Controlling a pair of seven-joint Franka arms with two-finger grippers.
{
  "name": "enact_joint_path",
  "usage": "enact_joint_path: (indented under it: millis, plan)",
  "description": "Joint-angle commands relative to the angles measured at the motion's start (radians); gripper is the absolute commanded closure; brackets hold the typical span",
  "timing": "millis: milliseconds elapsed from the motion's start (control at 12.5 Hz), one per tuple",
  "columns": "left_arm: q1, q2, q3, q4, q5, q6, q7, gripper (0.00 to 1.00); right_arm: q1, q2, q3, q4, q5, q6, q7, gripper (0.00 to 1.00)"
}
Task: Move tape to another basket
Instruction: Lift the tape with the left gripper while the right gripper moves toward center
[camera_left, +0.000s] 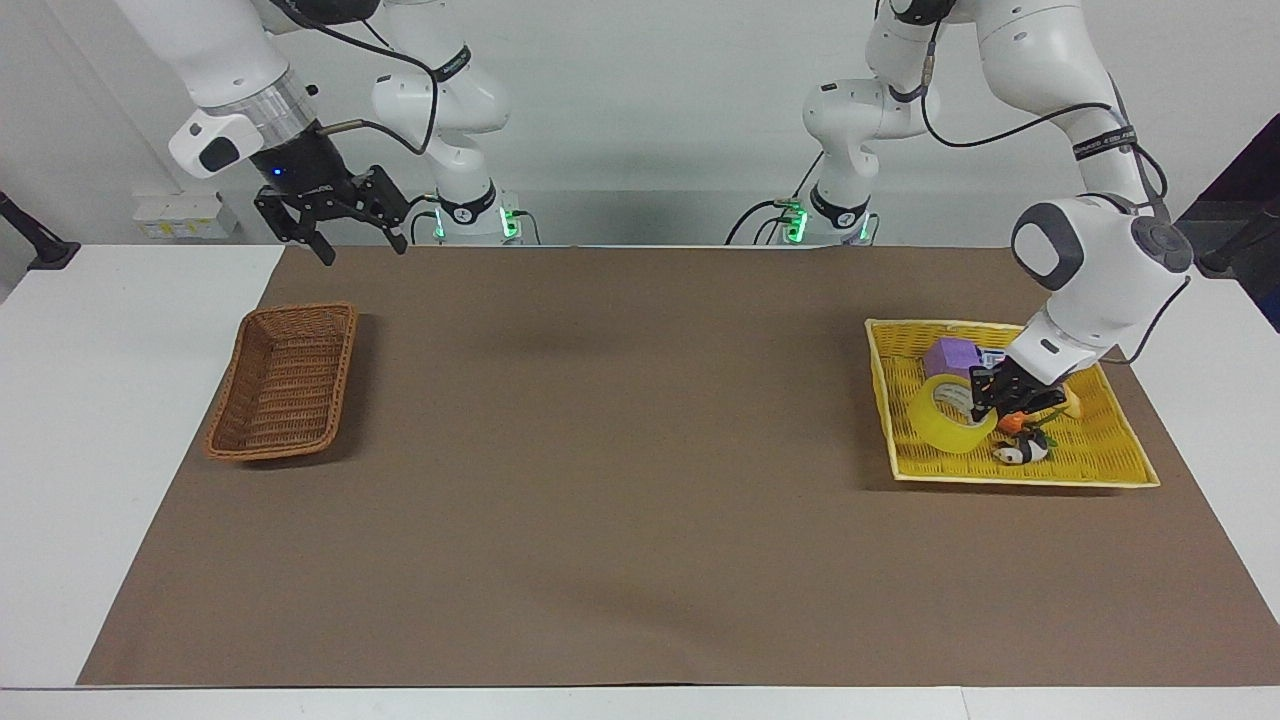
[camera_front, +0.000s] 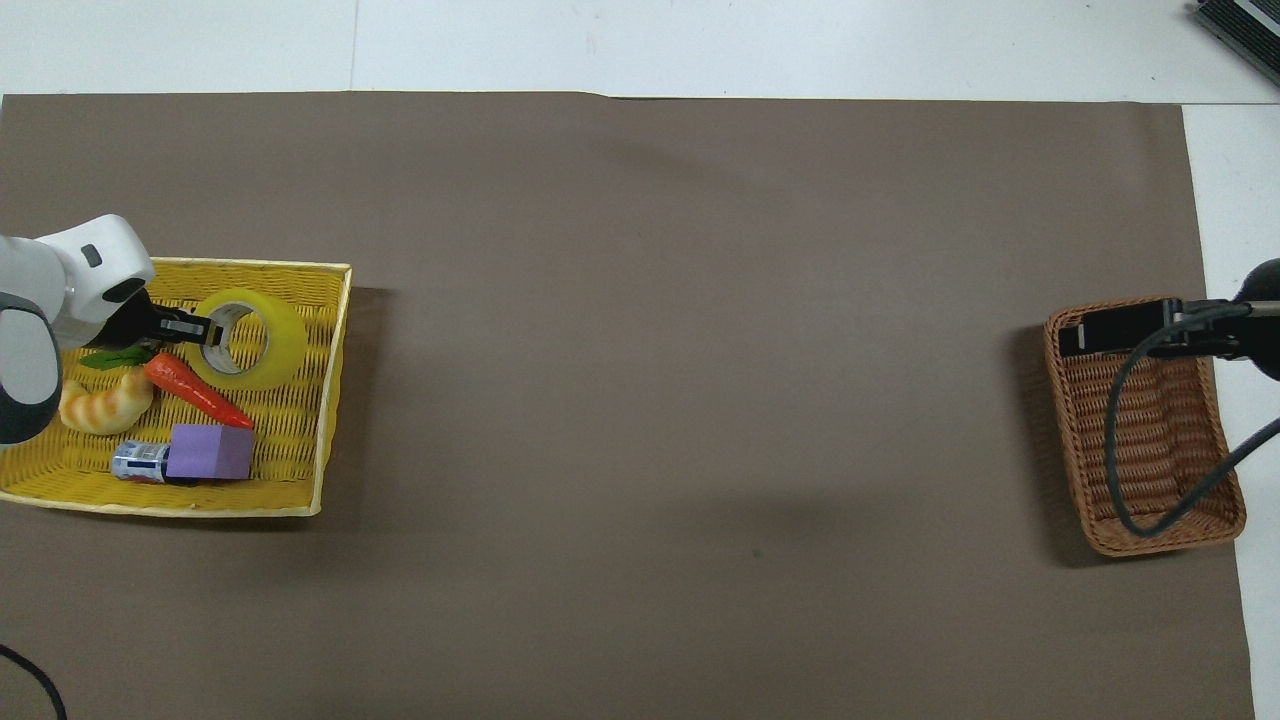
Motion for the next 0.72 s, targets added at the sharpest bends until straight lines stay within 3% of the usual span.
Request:
enact_joint_path:
  millis: [0, 401, 642]
  plan:
    - [-0.01, -0.05, -0.007, 0.016, -0.012, -0.038, -0.006, 1.0, -0.004, -0.025, 0.002, -0.095, 0.12, 0.097, -0.041, 0.0]
    - [-0.041, -0.076, -0.033, 0.053, -0.104, -0.084, -0.048, 1.0, 0.047, 0.037, 0.005, -0.193, 0.283, 0.24, -0.072, 0.0]
    - [-0.093, -0.078, -0.033, 0.047, -0.104, -0.075, -0.128, 1.0, 0.145, 0.043, 0.005, -0.282, 0.361, 0.421, -0.067, 0.0]
